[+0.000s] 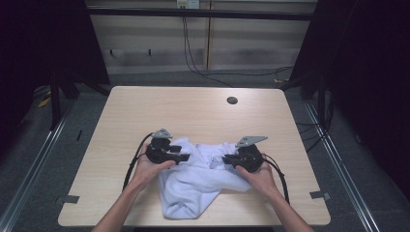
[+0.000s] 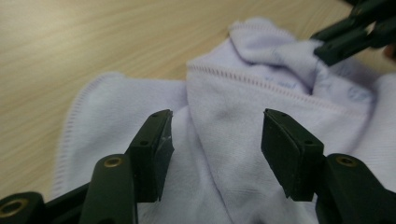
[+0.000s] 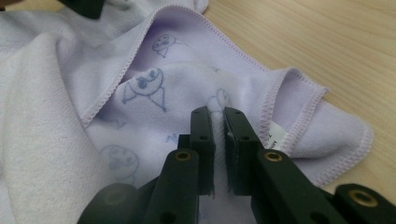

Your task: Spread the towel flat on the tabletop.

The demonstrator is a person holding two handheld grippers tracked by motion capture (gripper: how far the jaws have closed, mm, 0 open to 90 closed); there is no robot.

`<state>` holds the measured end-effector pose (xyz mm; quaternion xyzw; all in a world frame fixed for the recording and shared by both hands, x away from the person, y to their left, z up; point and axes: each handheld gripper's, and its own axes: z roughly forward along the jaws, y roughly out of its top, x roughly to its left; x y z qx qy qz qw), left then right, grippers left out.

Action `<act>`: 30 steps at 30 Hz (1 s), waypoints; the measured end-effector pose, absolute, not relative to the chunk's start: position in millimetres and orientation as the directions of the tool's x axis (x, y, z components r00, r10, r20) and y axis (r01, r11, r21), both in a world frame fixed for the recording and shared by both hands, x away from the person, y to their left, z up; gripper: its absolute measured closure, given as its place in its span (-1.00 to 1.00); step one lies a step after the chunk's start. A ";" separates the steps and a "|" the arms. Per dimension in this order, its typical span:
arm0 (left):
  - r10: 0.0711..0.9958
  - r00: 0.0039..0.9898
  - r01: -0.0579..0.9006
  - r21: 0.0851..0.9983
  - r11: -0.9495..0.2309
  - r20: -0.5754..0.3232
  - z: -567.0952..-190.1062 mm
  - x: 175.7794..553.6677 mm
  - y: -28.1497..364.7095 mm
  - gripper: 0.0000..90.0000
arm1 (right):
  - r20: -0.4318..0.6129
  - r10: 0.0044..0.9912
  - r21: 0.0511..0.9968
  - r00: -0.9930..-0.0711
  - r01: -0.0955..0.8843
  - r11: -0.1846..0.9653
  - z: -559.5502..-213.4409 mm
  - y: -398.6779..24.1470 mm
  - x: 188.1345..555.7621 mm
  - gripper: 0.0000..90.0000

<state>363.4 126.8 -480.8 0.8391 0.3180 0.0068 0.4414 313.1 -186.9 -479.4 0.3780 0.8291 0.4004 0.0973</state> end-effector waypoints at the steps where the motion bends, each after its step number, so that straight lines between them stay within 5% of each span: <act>1: 0.539 0.804 0.520 0.735 -0.435 -0.250 -484.7 363.9 121.2 -0.04 | 0.141 0.705 0.737 -0.695 0.549 0.394 -479.4 -186.9 313.1 0.86; 7: 0.527 0.817 0.500 0.743 -0.445 -0.234 -496.5 367.7 102.7 0.09 | 0.141 0.699 0.738 -0.701 0.545 0.398 -480.0 -187.0 312.1 0.84; 11: 0.500 0.835 0.478 0.750 -0.457 -0.228 -497.8 364.1 99.7 0.85 | 0.157 0.697 0.736 -0.700 0.554 0.390 -481.9 -189.0 313.8 0.83; 21: 0.498 0.838 0.415 0.852 -0.320 -0.221 -445.8 349.4 140.4 0.89 | 0.174 0.717 0.779 -0.675 0.540 0.319 -463.5 -202.5 311.5 0.84; 30: 0.585 0.774 0.394 0.908 -0.144 -0.243 -415.9 340.7 197.5 0.90 | 0.187 0.777 0.830 -0.602 0.519 0.202 -431.7 -241.4 310.6 0.88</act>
